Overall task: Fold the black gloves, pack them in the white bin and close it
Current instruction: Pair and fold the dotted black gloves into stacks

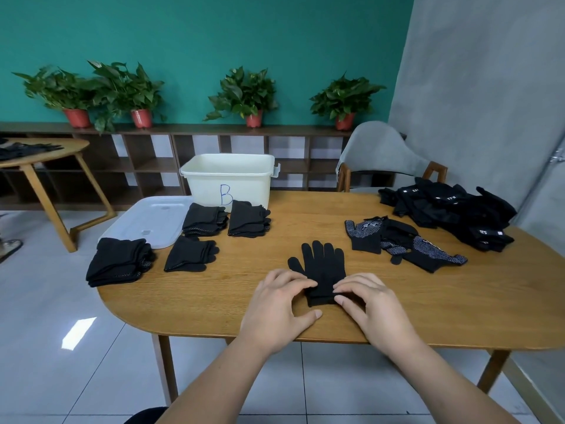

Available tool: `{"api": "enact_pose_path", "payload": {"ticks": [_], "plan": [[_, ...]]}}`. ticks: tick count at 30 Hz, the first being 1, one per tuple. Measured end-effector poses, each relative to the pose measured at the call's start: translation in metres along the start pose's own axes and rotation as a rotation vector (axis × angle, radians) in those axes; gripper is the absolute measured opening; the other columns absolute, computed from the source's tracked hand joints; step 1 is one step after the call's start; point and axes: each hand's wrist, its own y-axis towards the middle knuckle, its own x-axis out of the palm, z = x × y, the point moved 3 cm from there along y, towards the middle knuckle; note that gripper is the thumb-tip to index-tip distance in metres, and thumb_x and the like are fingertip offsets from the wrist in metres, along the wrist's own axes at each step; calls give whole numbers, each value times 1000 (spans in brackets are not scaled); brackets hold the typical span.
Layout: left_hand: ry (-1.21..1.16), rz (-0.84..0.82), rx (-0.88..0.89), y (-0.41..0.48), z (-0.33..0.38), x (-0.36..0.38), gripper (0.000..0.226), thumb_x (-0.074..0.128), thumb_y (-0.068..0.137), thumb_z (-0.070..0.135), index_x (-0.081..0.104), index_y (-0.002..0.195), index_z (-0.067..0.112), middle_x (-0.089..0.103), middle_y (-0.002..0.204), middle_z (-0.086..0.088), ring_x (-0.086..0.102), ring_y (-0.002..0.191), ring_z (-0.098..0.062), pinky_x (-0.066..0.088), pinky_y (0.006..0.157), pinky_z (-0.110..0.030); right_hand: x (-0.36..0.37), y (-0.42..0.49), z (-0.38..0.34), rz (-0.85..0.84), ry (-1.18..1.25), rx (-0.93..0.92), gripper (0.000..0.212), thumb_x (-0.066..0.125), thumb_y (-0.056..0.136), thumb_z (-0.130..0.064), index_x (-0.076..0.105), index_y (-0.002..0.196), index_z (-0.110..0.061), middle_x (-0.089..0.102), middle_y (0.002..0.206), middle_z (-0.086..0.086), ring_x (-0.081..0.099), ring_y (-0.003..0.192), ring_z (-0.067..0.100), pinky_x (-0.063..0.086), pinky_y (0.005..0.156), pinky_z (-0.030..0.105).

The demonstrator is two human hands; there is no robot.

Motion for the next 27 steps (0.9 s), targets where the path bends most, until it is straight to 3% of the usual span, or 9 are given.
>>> {"api": "enact_pose_path", "payload": {"ticks": [6, 10, 12, 16, 20, 23, 25, 27], "plan": [[-41, 46, -5, -1, -5, 1, 26, 73, 95, 44, 75, 121, 43, 60, 126, 30, 39, 132, 3, 36, 112, -31, -4, -1, -6, 40, 54, -26, 17, 77, 93, -39, 79, 108, -31, 69, 114, -26, 61, 121, 8, 52, 101, 32], [-124, 80, -20, 0, -5, 0, 18, 74, 95, 39, 77, 113, 41, 63, 121, 30, 47, 127, 1, 42, 109, -36, 1, 2, -3, -73, 13, 20, 57, 80, 80, -66, 69, 128, -39, 57, 134, -31, 44, 137, 0, 38, 111, 22], [-196, 79, -42, 0, -7, 0, 17, 75, 95, 39, 76, 112, 41, 64, 119, 31, 50, 125, 1, 43, 108, -36, 3, 3, -1, -91, -24, 42, 49, 80, 83, -56, 70, 129, -40, 55, 138, -32, 40, 138, -4, 38, 114, 25], [-198, 78, -84, 0, -7, -2, 27, 75, 94, 48, 72, 120, 41, 63, 122, 30, 50, 125, 3, 43, 109, -34, -1, 3, -2, -25, 48, 62, 23, 78, 93, -31, 77, 115, -38, 68, 117, -30, 58, 118, -6, 49, 102, 25], [-149, 46, -120, -1, -6, 0, 35, 71, 96, 51, 65, 130, 45, 60, 129, 30, 49, 123, 5, 42, 110, -29, -7, 0, 4, 13, 157, 238, 10, 67, 99, -47, 71, 106, -41, 74, 101, -27, 66, 99, 2, 54, 86, 31], [-199, 37, -113, -3, -7, 1, 38, 70, 99, 45, 62, 136, 47, 64, 127, 29, 55, 119, 6, 48, 104, -26, -10, 1, 1, 48, 251, 267, 13, 64, 102, -38, 68, 95, -27, 76, 91, -24, 69, 92, 1, 52, 80, 28], [-205, 35, -145, -4, -6, 0, 43, 69, 100, 43, 58, 142, 48, 64, 124, 28, 53, 113, 9, 44, 99, -17, -12, 3, 0, 50, 293, 296, 15, 64, 103, -34, 67, 92, -24, 77, 86, -18, 70, 89, 1, 53, 77, 27], [-184, 38, -146, -5, -5, -1, 45, 66, 102, 44, 55, 145, 50, 61, 123, 27, 52, 115, 7, 42, 99, -17, -12, 3, 2, 53, 342, 340, 13, 66, 101, -35, 70, 93, -24, 77, 86, -14, 71, 88, 3, 56, 76, 28]]}}
